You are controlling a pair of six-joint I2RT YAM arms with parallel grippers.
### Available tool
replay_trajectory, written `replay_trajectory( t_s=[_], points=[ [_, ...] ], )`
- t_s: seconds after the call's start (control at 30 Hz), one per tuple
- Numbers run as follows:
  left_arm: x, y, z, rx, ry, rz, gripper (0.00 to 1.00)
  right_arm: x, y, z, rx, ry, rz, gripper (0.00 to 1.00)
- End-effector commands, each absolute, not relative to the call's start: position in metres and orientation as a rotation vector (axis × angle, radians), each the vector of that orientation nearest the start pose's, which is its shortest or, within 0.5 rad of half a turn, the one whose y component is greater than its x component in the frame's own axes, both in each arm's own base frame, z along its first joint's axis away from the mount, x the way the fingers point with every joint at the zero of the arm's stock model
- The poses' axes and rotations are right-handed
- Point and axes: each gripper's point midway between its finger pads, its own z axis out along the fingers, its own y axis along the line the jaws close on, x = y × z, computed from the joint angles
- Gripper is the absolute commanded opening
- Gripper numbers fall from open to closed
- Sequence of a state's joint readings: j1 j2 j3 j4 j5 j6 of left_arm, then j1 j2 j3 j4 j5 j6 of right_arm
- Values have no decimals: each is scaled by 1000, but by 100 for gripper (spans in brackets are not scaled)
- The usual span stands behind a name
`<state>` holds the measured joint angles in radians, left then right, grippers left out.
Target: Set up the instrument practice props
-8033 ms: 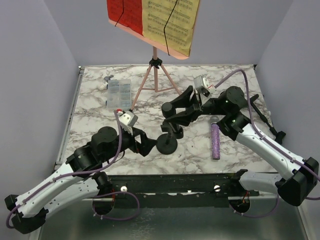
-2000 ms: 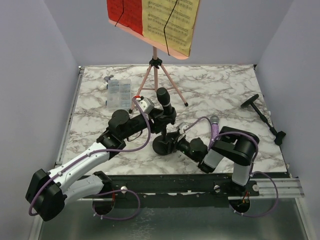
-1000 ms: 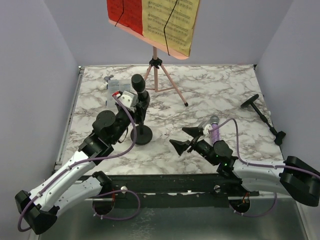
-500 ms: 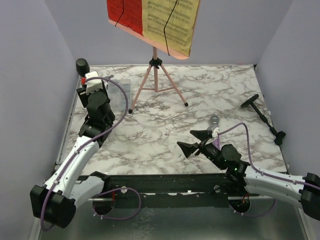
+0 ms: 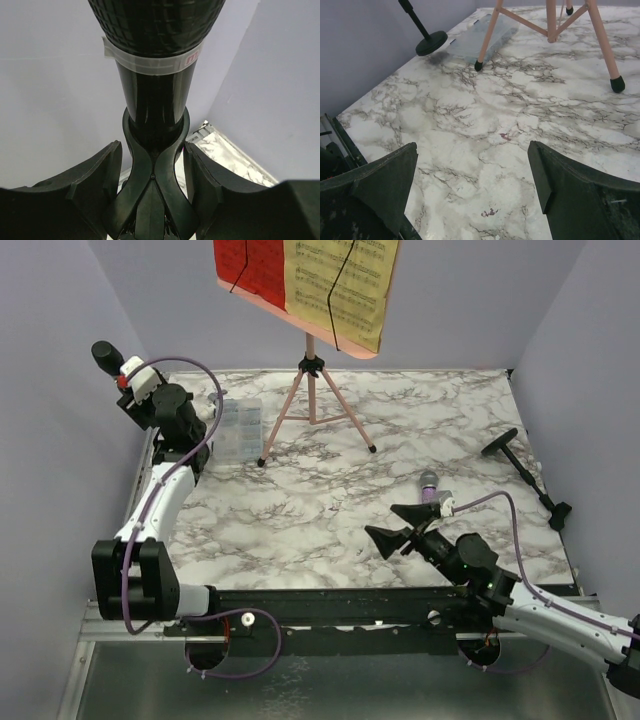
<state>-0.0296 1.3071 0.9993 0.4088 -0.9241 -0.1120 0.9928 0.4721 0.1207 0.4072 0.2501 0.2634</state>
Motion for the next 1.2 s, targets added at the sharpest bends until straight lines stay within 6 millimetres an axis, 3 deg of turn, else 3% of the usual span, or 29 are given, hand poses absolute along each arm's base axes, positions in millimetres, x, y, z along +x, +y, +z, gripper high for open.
replay_trajectory(
  t_s=[0.0, 0.3, 0.43, 0.7, 0.93, 1.07, 1.17],
  points=[
    [423, 128, 371, -791, 1156, 477, 0, 185, 208, 188, -317, 1558, 775, 99],
    [458, 126, 353, -732, 1165, 502, 0, 182, 205, 191, -317, 1579, 773, 98],
    [460, 125, 346, -722, 1169, 493, 1, 181, 205, 194, -311, 1566, 794, 98],
    [461, 120, 335, -683, 1196, 480, 23, 181, 210, 201, -326, 1545, 806, 98],
    [460, 120, 327, -680, 1208, 483, 25, 180, 213, 212, -332, 1523, 826, 98],
    [461, 119, 324, -671, 1216, 479, 34, 179, 211, 214, -325, 1521, 828, 98],
    [458, 119, 323, -676, 1216, 476, 59, 177, 210, 217, -318, 1508, 846, 98]
  ],
)
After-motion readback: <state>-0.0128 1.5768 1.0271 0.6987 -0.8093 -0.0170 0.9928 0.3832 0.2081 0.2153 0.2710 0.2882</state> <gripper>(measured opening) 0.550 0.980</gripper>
